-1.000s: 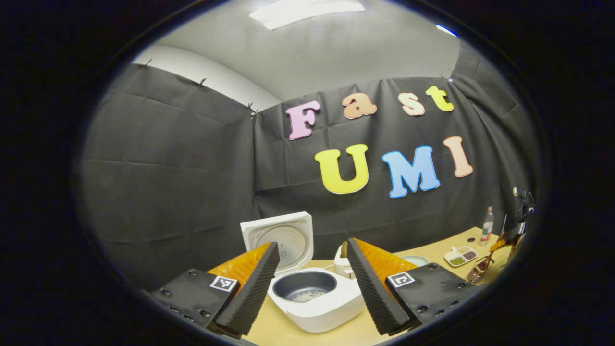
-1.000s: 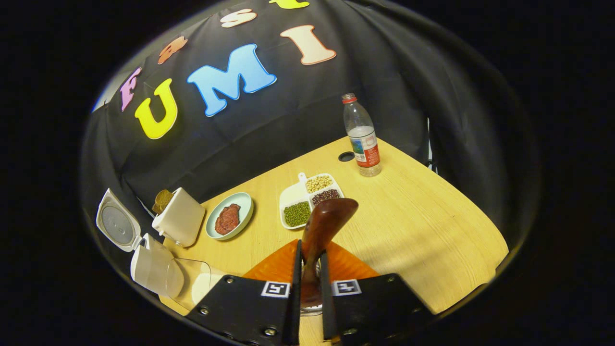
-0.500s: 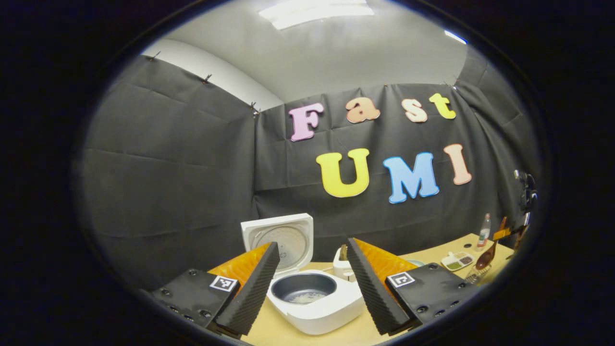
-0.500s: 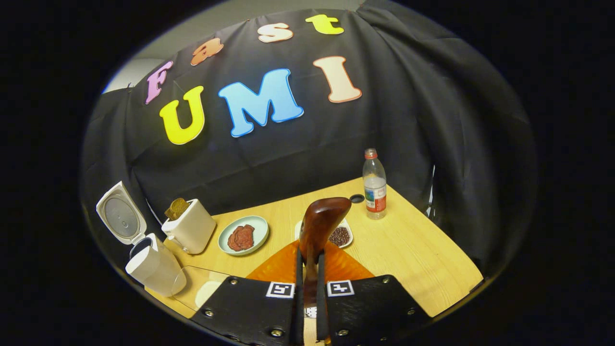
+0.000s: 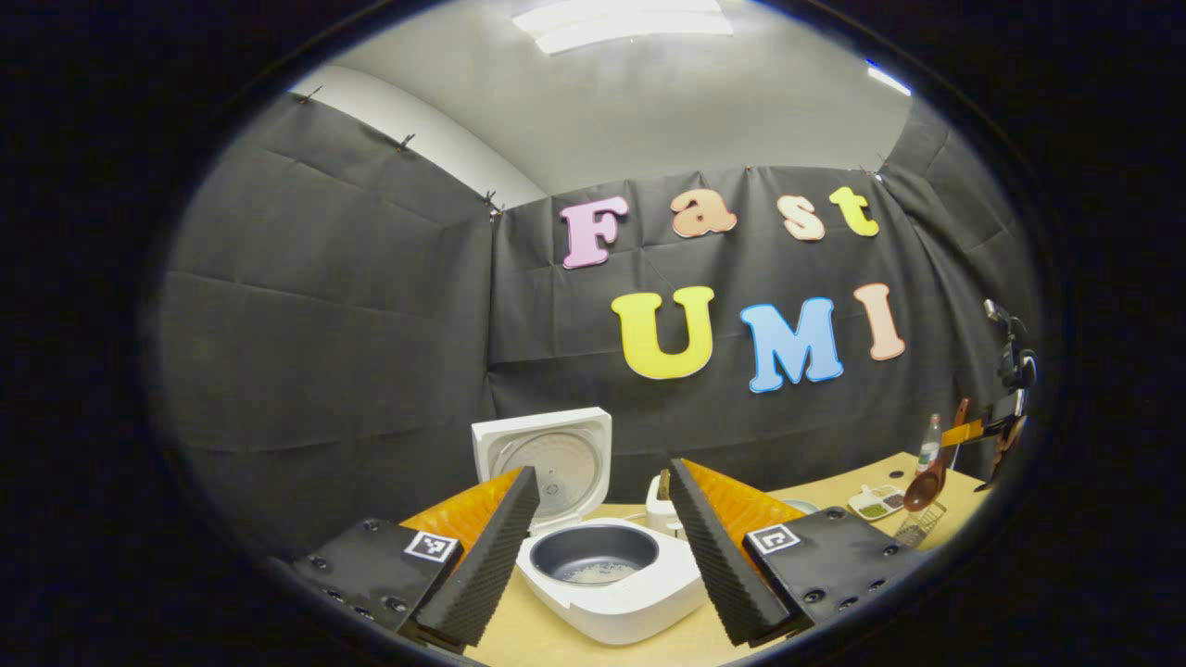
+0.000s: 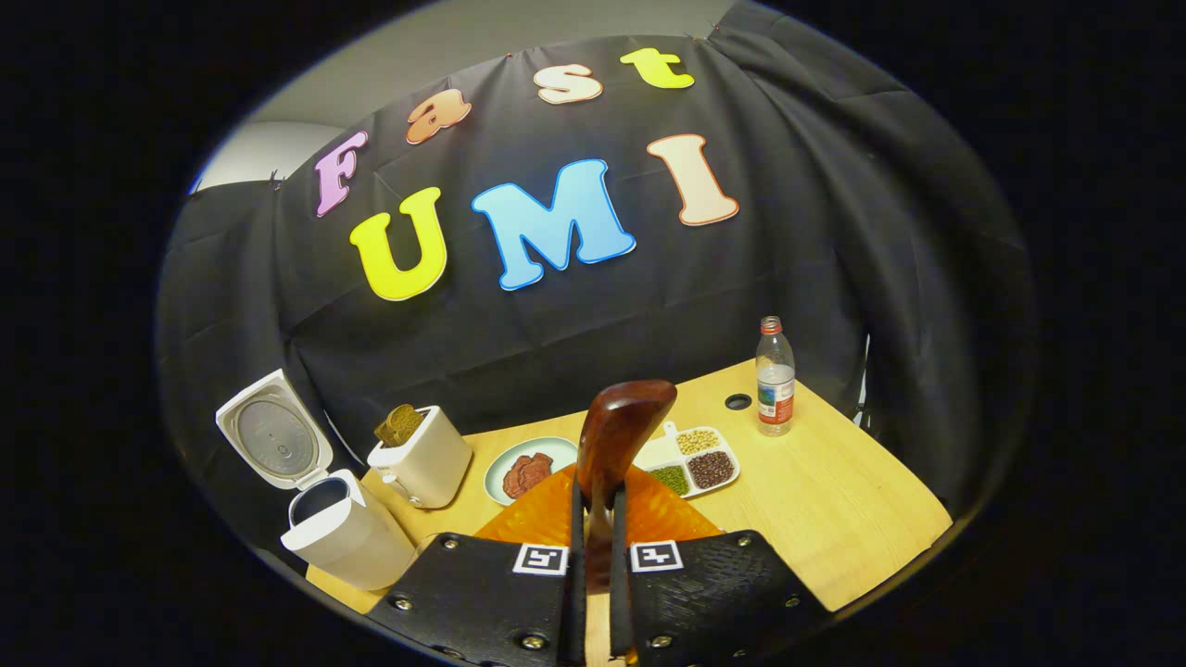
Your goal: Close the left gripper, press the button to open the rice cooker; take a wooden spoon from the chopstick holder with the right hand, scoop a spoonful of rice and pour it into the rice cooker, then put the wooden spoon back into the chopstick holder.
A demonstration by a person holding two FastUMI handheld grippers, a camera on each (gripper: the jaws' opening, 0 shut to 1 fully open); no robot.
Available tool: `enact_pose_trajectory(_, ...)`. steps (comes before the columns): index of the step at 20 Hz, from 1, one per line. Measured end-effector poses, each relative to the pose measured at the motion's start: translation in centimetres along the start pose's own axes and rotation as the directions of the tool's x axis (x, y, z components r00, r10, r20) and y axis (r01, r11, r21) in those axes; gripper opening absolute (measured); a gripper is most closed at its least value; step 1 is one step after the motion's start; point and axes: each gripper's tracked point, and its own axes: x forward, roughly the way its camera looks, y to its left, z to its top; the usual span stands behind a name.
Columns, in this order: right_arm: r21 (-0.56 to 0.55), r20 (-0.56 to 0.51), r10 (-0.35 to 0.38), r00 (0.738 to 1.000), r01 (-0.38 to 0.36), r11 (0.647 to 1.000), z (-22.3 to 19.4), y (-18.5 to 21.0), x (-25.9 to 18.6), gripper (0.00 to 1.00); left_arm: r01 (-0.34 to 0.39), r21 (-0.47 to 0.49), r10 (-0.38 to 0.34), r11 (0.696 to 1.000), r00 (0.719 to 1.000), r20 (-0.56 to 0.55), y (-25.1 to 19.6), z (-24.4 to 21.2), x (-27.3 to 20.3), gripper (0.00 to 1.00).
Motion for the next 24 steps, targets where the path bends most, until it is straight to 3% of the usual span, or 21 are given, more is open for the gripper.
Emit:
enact_pose_trajectory(8,-0.010,-0.020,0.072,0.997,-0.072,0.997,-2.8,6.5,0.2,0.10,-0.018,-0.008,0.018,1.000,1.000,-0.015,4.6,-1.4,-0.2,1.00)
enact_pose_trajectory(10,-0.020,-0.032,0.077,0.997,-0.078,0.997,-4.0,7.7,0.8,0.10,-0.025,-0.008,0.025,1.000,0.999,-0.020,6.0,-1.8,-0.2,0.91)
enact_pose_trajectory(11,-0.031,-0.035,0.074,0.997,-0.075,0.997,-4.5,8.1,1.1,0.10,-0.031,-0.007,0.031,1.000,0.999,-0.023,6.7,-2.1,-0.2,0.91)
enact_pose_trajectory(13,-0.065,-0.042,0.053,0.998,-0.056,0.996,-5.8,8.5,2.1,0.11,-0.042,-0.007,0.042,0.999,0.999,-0.027,8.2,-2.5,-0.3,1.00)
enact_pose_trajectory(14,-0.082,-0.049,0.040,0.998,-0.044,0.996,-6.5,8.6,2.5,0.11,-0.048,-0.007,0.047,0.999,0.998,-0.032,8.8,-2.7,-0.4,1.00)
enact_pose_trajectory(16,-0.112,-0.060,0.015,0.998,-0.021,0.993,-7.9,8.8,3.7,0.11,-0.059,-0.006,0.059,0.998,0.997,-0.041,10.2,-3.2,-0.5,0.91)
enact_pose_trajectory(17,-0.135,-0.062,-0.003,0.998,-0.006,0.991,-8.4,8.7,4.2,0.11,-0.068,-0.004,0.067,0.998,0.997,-0.046,10.9,-3.5,-0.6,0.91)
enact_pose_trajectory(18,-0.157,-0.066,-0.023,0.998,0.013,0.988,-9.1,8.6,4.8,0.10,-0.075,-0.004,0.075,0.997,0.996,-0.049,11.6,-3.7,-0.7,1.00)
enact_pose_trajectory(20,-0.199,-0.073,-0.055,0.996,0.039,0.979,-10.4,8.5,5.7,0.10,-0.085,-0.002,0.085,0.996,0.995,-0.055,12.4,-3.9,-0.7,0.91)
enact_pose_trajectory(24,-0.250,-0.111,-0.081,0.990,0.051,0.967,-12.9,9.0,6.9,0.10,-0.104,-0.003,0.104,0.995,0.992,-0.070,13.7,-4.5,-1.0,1.00)
